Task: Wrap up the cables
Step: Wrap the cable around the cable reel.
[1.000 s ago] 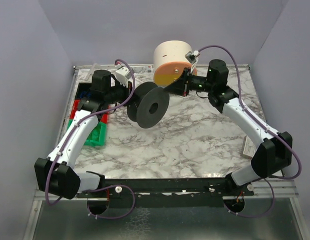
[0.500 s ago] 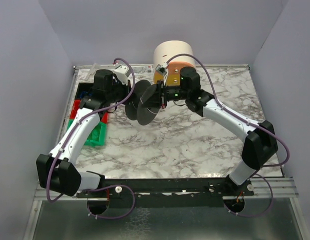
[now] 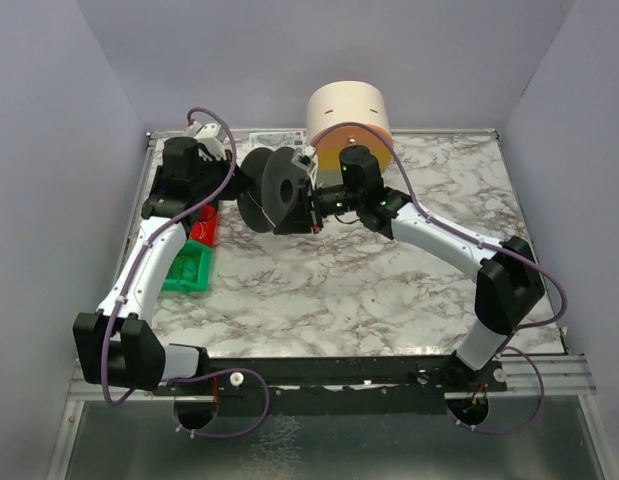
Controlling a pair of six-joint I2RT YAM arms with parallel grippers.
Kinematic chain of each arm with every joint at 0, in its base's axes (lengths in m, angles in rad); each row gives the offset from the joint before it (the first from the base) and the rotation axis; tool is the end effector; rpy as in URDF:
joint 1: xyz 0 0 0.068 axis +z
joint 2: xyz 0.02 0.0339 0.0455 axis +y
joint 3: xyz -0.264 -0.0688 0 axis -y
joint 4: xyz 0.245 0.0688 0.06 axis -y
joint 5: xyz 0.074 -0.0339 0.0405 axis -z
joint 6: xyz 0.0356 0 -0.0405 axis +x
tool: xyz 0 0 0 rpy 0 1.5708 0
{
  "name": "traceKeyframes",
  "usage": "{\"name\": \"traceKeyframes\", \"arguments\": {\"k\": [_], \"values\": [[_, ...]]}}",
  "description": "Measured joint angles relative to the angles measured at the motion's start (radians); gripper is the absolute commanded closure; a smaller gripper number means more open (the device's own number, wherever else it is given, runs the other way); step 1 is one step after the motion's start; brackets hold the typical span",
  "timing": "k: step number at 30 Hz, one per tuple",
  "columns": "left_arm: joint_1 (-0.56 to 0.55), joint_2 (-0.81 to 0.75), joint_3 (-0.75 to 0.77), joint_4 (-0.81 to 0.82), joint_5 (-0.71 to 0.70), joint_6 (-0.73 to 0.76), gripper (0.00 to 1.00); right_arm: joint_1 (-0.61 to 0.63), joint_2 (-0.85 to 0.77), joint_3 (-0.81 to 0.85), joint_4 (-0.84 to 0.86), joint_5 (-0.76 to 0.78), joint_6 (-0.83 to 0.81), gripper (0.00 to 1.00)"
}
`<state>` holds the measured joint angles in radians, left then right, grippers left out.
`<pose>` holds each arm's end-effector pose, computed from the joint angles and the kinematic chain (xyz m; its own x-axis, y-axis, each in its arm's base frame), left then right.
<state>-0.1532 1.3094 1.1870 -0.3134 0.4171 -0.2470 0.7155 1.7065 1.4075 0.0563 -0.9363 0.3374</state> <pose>0.2932 -0.0599 0.3532 -0.5274 -0.1447 -0.8372 0.3852 0.8375 -0.3875 0.2830 0.2839 0.3374 -0.4952 -0.1704 -0.8519 -0.8637 -0.0096 0.5040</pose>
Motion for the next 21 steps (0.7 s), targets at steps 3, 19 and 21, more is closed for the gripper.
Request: {"name": "traceKeyframes", "arguments": {"k": [3,19,21], "values": [[0.054,-0.008,-0.024,0.028,0.029,-0.059,1.00,0.017,0.000,-0.104,0.034,-0.018,-0.010,1.00],[0.140,-0.103,-0.074,0.169,0.253,-0.195,1.00,-0.056,0.002,-0.246,0.094,-0.064,-0.052,1.00],[0.153,-0.103,-0.082,0.196,0.288,-0.209,1.00,-0.088,0.002,-0.259,0.102,-0.069,-0.052,0.99]]}}
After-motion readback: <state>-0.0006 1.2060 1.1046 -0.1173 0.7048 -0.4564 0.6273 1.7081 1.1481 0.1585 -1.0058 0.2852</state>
